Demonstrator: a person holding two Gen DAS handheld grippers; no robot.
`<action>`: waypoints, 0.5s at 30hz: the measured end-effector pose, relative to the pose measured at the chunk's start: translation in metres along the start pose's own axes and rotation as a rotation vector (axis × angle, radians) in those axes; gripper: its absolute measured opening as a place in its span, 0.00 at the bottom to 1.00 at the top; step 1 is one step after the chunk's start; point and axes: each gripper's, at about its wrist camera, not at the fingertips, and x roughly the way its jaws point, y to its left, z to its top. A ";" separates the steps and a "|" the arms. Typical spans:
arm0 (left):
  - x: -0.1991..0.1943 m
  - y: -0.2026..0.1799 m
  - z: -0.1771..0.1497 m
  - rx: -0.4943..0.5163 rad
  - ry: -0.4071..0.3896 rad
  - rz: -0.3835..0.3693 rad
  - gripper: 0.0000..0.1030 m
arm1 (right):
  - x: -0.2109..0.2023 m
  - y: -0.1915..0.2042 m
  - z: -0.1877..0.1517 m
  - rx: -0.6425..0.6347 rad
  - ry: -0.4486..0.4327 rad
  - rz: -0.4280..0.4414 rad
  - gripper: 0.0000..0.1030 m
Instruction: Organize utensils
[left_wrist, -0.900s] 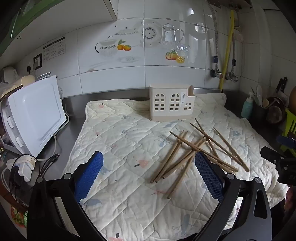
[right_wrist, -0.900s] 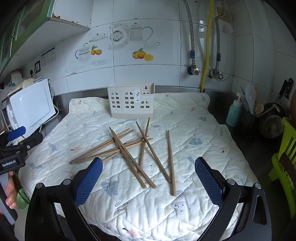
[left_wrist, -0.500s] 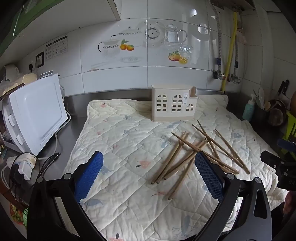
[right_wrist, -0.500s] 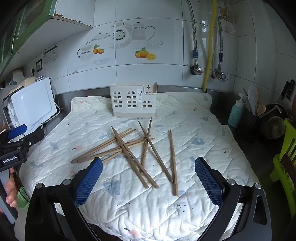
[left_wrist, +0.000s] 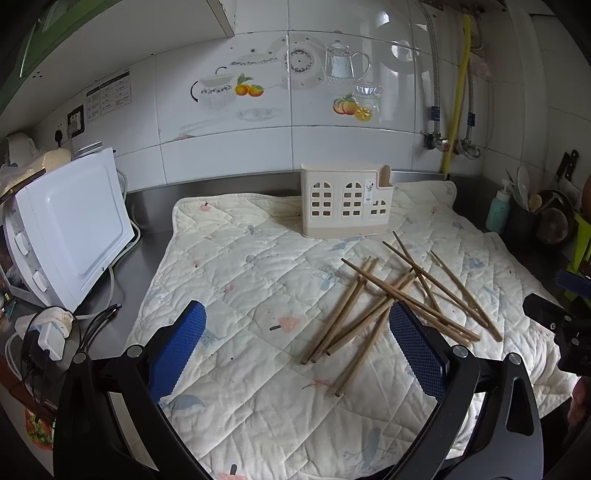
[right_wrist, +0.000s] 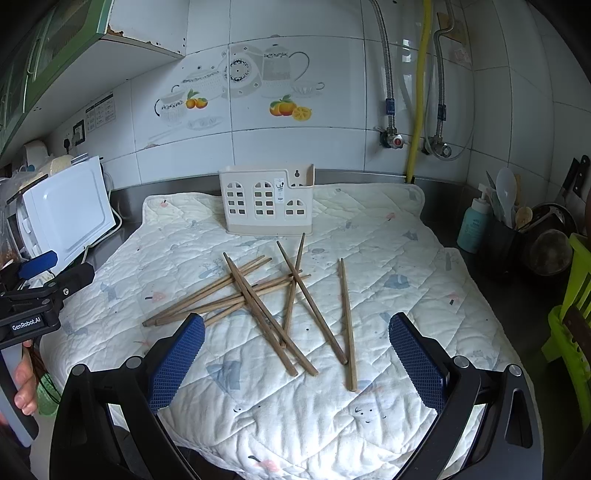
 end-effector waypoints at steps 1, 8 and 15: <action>0.000 0.000 -0.001 0.000 0.000 -0.001 0.95 | 0.001 0.000 0.001 0.000 0.002 0.001 0.94; 0.002 -0.001 0.002 -0.001 -0.001 0.001 0.95 | 0.002 -0.001 0.000 -0.002 0.002 0.006 0.94; 0.005 0.000 0.003 -0.002 0.004 0.005 0.95 | 0.003 0.001 0.000 -0.001 0.003 0.009 0.94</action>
